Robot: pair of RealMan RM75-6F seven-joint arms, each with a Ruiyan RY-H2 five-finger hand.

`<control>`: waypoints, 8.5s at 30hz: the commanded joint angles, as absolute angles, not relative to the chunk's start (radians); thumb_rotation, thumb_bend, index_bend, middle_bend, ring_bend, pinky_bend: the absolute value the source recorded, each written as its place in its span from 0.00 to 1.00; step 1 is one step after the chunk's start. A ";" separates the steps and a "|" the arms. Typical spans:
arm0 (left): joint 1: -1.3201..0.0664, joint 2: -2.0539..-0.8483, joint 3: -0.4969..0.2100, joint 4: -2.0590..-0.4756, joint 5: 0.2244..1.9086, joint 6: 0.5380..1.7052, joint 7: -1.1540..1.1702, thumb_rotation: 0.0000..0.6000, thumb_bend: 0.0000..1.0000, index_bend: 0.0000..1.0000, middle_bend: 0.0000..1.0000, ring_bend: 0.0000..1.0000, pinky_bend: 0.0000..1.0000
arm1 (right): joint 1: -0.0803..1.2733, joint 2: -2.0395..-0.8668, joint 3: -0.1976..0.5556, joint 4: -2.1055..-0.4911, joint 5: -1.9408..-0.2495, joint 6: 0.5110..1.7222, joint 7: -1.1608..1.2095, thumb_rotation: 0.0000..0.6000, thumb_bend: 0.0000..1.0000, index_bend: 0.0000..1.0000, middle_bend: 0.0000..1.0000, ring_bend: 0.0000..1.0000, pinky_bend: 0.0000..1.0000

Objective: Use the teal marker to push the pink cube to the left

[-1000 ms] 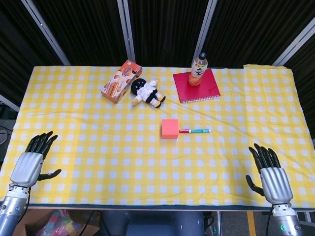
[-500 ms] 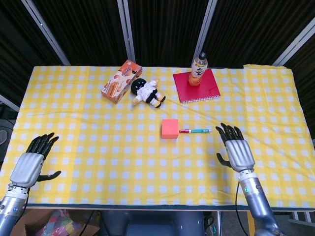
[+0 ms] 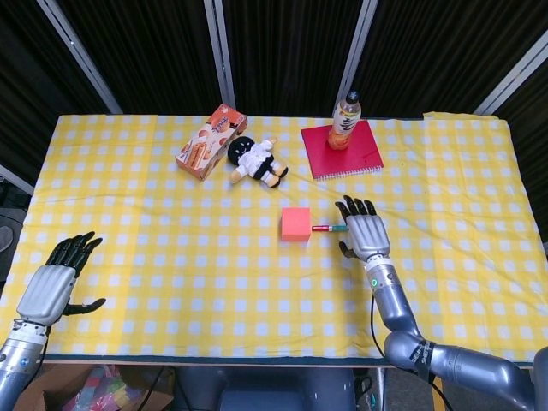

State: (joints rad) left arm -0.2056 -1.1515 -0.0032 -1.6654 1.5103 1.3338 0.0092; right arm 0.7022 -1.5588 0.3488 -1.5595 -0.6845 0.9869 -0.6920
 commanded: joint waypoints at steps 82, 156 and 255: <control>-0.222 -1.133 -0.004 -1.683 1.484 1.296 -0.043 1.00 0.00 0.00 0.00 0.00 0.00 | 0.879 -1.725 0.306 -1.225 -0.580 0.944 -0.564 1.00 0.60 0.56 0.17 0.00 0.00; -0.229 -1.121 0.000 -1.694 1.492 1.288 -0.086 1.00 0.00 0.00 0.00 0.00 0.00 | 0.980 -1.924 0.309 -1.172 -0.808 0.942 -0.519 1.00 0.60 0.57 0.18 0.02 0.00; -0.228 -1.112 0.002 -1.710 1.490 1.285 -0.103 1.00 0.00 0.00 0.00 0.00 0.00 | 0.801 -1.698 0.273 -1.380 -0.635 1.204 -0.947 1.00 0.60 0.57 0.18 0.03 0.00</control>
State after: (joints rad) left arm -0.2279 -1.1124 0.0024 -1.7101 1.4898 1.2854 -0.1033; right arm 0.8129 -1.7135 0.2800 -1.3590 -0.6683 1.1935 -0.9171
